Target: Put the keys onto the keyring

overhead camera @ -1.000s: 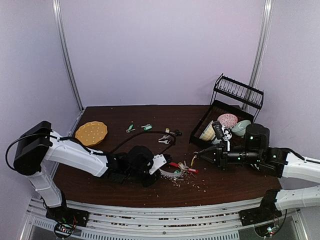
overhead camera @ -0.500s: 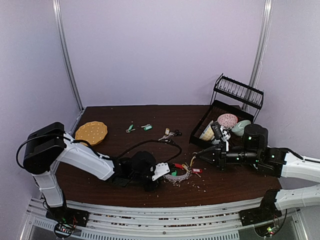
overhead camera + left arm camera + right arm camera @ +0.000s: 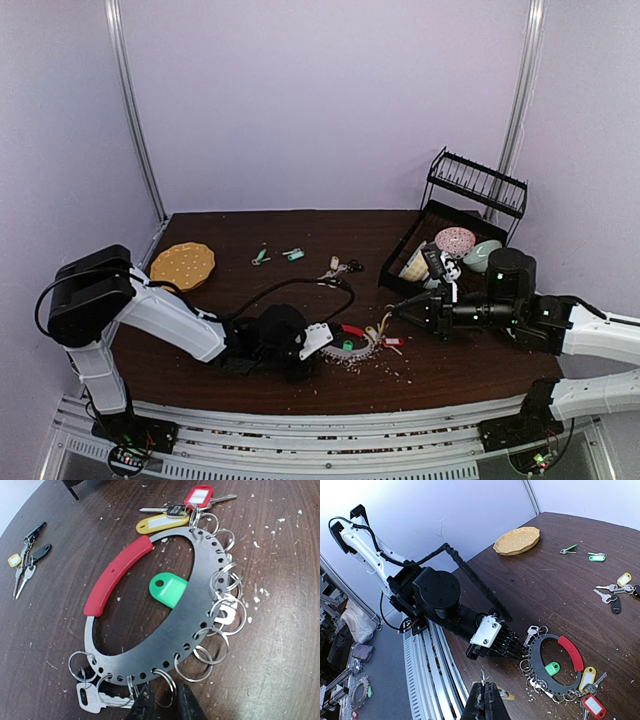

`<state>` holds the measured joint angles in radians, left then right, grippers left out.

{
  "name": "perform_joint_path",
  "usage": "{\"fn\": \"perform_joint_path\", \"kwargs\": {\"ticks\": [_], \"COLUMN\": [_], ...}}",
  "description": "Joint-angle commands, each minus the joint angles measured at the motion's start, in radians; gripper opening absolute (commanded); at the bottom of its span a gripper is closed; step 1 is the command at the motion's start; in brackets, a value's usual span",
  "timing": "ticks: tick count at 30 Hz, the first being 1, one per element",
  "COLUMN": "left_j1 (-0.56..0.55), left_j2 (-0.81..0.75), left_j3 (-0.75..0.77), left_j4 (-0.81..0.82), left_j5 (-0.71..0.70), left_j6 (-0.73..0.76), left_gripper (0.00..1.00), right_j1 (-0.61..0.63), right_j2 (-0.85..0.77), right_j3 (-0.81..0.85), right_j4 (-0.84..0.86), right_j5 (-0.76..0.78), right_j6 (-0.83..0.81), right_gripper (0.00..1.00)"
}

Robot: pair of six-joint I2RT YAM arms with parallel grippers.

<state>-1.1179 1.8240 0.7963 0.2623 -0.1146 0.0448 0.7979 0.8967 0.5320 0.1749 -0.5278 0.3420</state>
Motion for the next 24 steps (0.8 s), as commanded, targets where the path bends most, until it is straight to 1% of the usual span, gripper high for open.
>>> {"fn": "perform_joint_path", "kwargs": {"ticks": [1,4,8,9,11,13,14,18,20,24], "left_j1": [0.005,0.004,0.005,0.004,0.005,0.007,0.009,0.048,0.061,0.073], "left_j2": [-0.015,-0.025,-0.052,-0.067,-0.093,-0.118,-0.131,-0.132,-0.106,-0.049], "left_j3": [-0.014,-0.021,-0.038,-0.046,-0.063,-0.072,-0.077,-0.074,-0.066,-0.039], "left_j4": [0.02,0.026,0.032,0.039,0.056,0.071,0.082,0.089,0.065,0.014], "left_j5": [-0.054,-0.094,-0.131,-0.131,-0.12,-0.074,-0.026,0.256,0.285,0.262], "left_j6": [-0.007,-0.008,-0.026,-0.03,-0.035,-0.034,-0.033,-0.067,-0.074,-0.064], "left_gripper": [0.17,0.13,0.02,0.0,0.0,0.0,0.0,0.0,0.0,0.0], "right_j1": [-0.003,-0.004,-0.004,-0.005,-0.004,-0.005,-0.005,-0.005,-0.005,-0.004], "right_j2": [-0.005,-0.005,-0.007,-0.007,-0.006,-0.003,-0.002,-0.004,-0.005,-0.007], "right_j3": [-0.002,-0.001,0.0,-0.001,0.0,0.0,0.002,0.004,0.002,-0.002], "right_j4": [0.028,0.028,0.028,0.03,0.032,0.031,0.029,0.028,0.03,0.037], "right_j5": [-0.009,-0.009,-0.01,-0.011,-0.011,-0.012,-0.014,-0.018,-0.019,-0.022], "right_j6": [0.001,0.002,0.003,0.003,0.003,0.003,0.003,0.005,0.008,0.012], "right_gripper": [0.0,0.0,0.0,0.0,0.0,0.0,0.0,0.0,0.0,0.0]}}
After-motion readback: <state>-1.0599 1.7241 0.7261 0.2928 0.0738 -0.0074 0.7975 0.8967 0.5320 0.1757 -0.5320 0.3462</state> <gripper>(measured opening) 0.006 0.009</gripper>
